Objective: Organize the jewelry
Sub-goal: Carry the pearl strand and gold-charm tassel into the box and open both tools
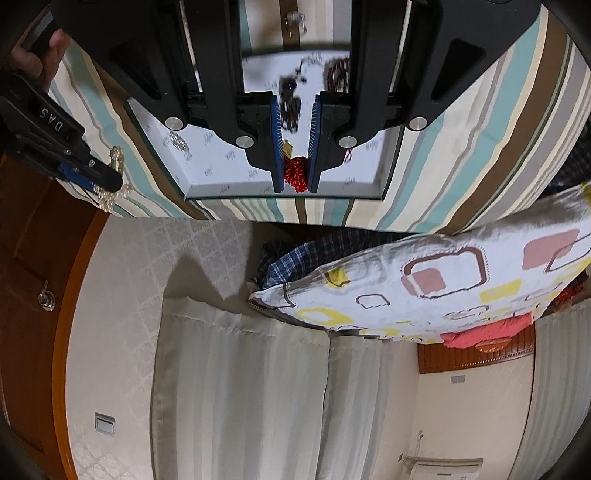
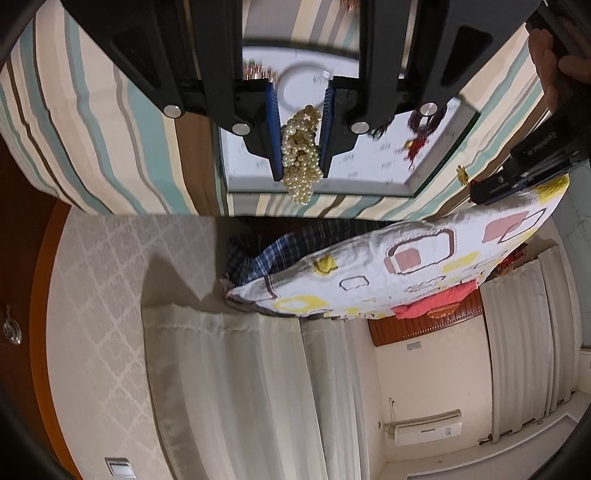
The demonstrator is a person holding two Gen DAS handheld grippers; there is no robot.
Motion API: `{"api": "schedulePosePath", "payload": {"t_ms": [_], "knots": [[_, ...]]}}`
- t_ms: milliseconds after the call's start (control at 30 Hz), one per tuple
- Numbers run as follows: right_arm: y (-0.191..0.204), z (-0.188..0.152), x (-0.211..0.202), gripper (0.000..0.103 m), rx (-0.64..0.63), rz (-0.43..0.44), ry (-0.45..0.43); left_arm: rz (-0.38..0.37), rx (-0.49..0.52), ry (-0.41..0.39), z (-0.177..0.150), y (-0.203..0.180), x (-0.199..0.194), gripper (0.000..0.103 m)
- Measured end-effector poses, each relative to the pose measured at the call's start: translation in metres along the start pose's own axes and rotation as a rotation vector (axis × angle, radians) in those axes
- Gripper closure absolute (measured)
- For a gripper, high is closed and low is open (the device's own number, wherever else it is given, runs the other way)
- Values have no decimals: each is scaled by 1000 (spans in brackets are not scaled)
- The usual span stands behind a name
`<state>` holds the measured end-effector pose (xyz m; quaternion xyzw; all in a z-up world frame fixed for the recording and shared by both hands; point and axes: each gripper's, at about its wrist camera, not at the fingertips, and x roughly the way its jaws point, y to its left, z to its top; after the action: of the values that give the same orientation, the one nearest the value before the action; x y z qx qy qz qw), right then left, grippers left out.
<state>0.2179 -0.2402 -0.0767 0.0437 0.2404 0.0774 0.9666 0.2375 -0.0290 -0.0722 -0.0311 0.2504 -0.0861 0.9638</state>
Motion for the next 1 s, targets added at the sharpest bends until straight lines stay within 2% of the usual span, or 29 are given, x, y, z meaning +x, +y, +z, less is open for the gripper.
{"api": "schedulePosePath", "payload": {"t_ms": [167,433,700,1000], "knots": [[-3,3,31,84,-3,-7,9,10,22,25,1,-1,36,90],[-8,-19,97,84,11,-18,147,35,16,171,-18,10,109,90],[-16,-34,126,83,28,-49,259,66,-2,274,-31,25,140,90],[-16,-34,132,83,22,-65,306,73,0,320,-36,28,149,90]]}}
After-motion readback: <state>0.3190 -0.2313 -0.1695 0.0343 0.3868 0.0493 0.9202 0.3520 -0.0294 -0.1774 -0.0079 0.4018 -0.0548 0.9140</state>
